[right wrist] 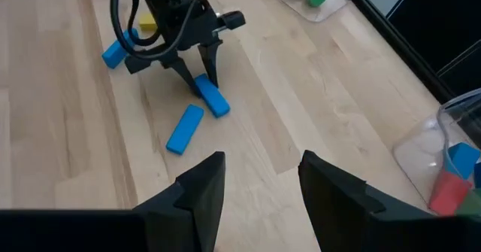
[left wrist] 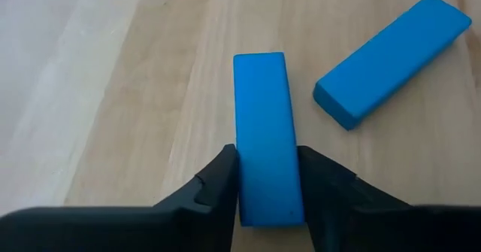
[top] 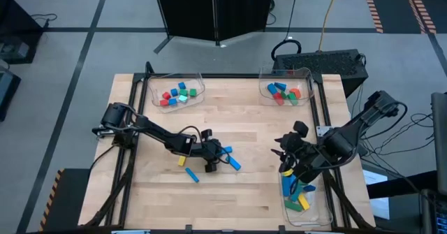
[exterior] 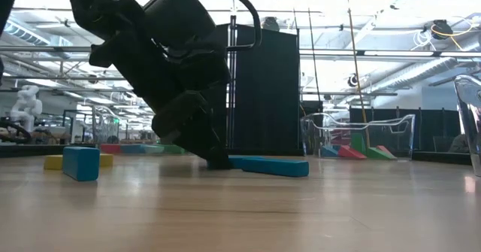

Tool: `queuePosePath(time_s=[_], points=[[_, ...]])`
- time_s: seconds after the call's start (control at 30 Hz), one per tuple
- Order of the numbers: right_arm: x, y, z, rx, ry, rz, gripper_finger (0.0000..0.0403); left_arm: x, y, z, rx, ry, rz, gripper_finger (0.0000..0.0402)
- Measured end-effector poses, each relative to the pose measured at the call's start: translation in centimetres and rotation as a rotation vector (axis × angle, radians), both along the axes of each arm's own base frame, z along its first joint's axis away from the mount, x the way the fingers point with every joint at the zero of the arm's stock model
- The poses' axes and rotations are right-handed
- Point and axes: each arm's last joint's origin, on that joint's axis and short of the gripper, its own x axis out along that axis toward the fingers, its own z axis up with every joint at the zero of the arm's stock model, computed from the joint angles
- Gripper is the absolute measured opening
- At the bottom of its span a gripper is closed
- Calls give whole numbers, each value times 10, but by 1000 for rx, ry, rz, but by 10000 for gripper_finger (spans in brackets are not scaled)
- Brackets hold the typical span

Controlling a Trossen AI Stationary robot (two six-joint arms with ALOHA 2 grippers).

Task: Sort blocks by size
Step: Put the blue rectangular block into the bottom right transparent bin

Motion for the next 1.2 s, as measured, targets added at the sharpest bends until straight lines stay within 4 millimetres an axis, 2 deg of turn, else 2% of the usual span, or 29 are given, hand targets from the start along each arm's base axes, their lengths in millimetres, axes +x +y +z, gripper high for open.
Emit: queuePosePath(time_s=[0.13,0.27,0.37,0.5,0.77,1.03,1.13,1.2], points=[[6,4,-4,15,-4,-16,164,1,-1,1,43,-29,20,113],[12,5,-11,116,46,-43,164,0,-6,1,171,-46,32,111],[19,4,-17,102,56,-71,164,3,-13,6,259,-73,46,110],[35,1,-24,87,52,-92,164,9,-28,18,326,-120,11,110],[72,-5,-37,117,76,13,169,16,-65,41,469,-227,-83,109],[87,-12,-36,111,7,58,202,10,-85,48,605,-275,-62,109],[93,-14,-48,131,-53,59,224,9,-88,51,617,-295,-42,109],[96,-16,-64,179,-98,69,238,9,-92,54,621,-323,-50,109]])
